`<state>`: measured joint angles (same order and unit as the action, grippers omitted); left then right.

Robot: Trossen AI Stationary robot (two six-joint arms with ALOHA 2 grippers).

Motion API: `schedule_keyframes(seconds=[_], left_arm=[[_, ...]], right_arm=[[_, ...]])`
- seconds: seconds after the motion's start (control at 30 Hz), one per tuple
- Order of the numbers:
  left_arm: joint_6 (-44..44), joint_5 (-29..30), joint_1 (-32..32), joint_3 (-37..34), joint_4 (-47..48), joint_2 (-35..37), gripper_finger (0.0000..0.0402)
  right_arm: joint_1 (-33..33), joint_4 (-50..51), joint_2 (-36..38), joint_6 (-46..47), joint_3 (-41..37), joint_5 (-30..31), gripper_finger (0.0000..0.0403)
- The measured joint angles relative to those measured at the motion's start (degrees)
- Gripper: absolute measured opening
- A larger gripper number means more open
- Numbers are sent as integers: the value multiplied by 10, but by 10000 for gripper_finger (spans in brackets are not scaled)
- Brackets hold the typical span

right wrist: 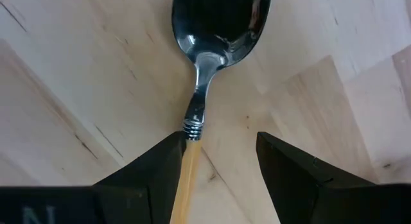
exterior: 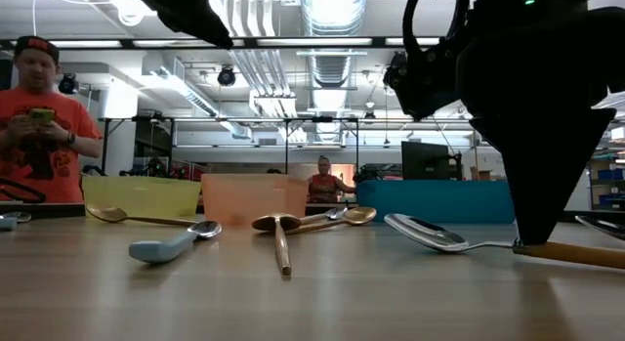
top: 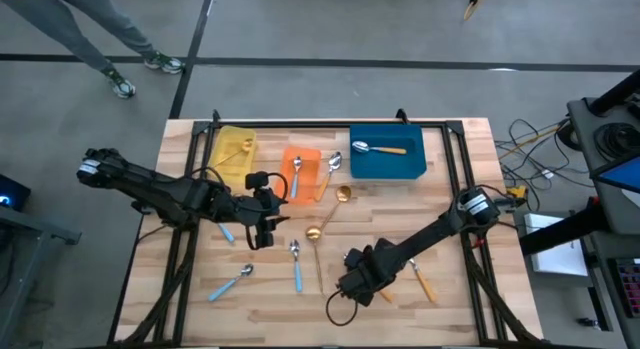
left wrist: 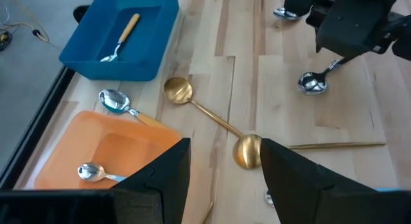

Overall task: Sort silverware by color (type)
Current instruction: Put the yellow spoon into the blue bin

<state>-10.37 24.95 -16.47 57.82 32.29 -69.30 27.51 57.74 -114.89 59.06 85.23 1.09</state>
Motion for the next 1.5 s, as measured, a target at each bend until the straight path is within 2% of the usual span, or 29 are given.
schedule_keyframes(seconds=[0.4,1.1,1.23,1.5], left_arm=[[-34,0,-1,-3,-3,0,168],[-39,0,-4,-8,-33,0,168],[-42,0,-4,-8,-35,0,168],[-42,0,-4,-8,-37,0,168]], right_arm=[[7,-2,21,28,-3,59,194],[8,-82,-2,4,-23,66,188],[8,-88,-2,-2,-24,64,156],[8,-103,-3,-8,-23,62,48]])
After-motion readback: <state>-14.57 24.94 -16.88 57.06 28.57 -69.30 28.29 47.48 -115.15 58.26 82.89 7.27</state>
